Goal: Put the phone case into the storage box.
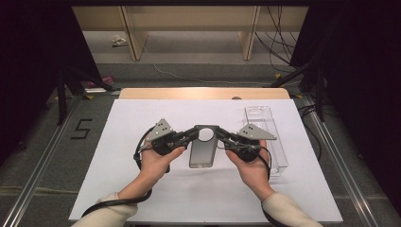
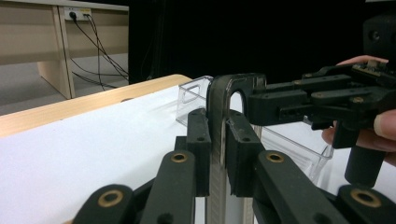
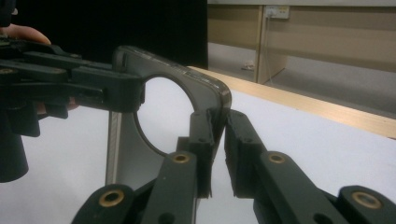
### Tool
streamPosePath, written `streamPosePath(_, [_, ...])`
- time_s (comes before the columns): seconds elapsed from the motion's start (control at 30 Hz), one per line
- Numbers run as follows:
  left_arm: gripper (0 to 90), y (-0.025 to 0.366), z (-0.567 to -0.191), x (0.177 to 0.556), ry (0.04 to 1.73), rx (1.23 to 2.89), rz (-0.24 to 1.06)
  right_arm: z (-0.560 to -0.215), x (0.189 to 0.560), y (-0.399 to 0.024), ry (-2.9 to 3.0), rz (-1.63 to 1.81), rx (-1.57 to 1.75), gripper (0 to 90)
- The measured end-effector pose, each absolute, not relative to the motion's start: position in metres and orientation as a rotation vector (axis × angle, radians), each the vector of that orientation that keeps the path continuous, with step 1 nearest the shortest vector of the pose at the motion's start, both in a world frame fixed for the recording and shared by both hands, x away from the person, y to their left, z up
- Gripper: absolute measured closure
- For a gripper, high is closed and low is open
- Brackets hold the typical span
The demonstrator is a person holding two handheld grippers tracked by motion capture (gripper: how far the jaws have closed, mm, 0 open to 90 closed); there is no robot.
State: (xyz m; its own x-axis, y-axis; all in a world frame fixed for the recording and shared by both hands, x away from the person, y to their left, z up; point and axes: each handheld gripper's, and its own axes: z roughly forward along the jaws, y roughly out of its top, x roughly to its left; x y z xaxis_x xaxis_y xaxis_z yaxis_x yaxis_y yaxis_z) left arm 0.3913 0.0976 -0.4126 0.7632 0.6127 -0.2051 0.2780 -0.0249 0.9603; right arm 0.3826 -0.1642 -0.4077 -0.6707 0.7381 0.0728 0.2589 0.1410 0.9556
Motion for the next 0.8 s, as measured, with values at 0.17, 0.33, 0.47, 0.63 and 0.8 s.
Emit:
streamPosePath(0.17, [80.6,0.096,-0.414,0.391,0.734,1.625,0.301,-0.403,0.381,-0.165,1.987,1.537,0.966,85.3])
streamPosePath(0.33, [79.8,0.094,-0.414,0.391,0.728,1.646,0.298,-0.399,0.379,-0.165,1.980,1.517,0.979,85.6])
streamPosePath(0.47, [78.3,0.093,-0.414,0.391,0.729,1.659,0.298,-0.399,0.378,-0.165,1.981,1.500,0.989,85.6])
streamPosePath(0.63, [70.7,0.092,-0.413,0.391,0.705,1.690,0.292,-0.397,0.379,-0.167,1.962,1.485,1.012,85.7])
streamPosePath(0.8, [55.1,0.091,-0.410,0.391,0.722,1.731,0.243,-0.394,0.381,-0.173,1.935,1.476,1.035,85.7])
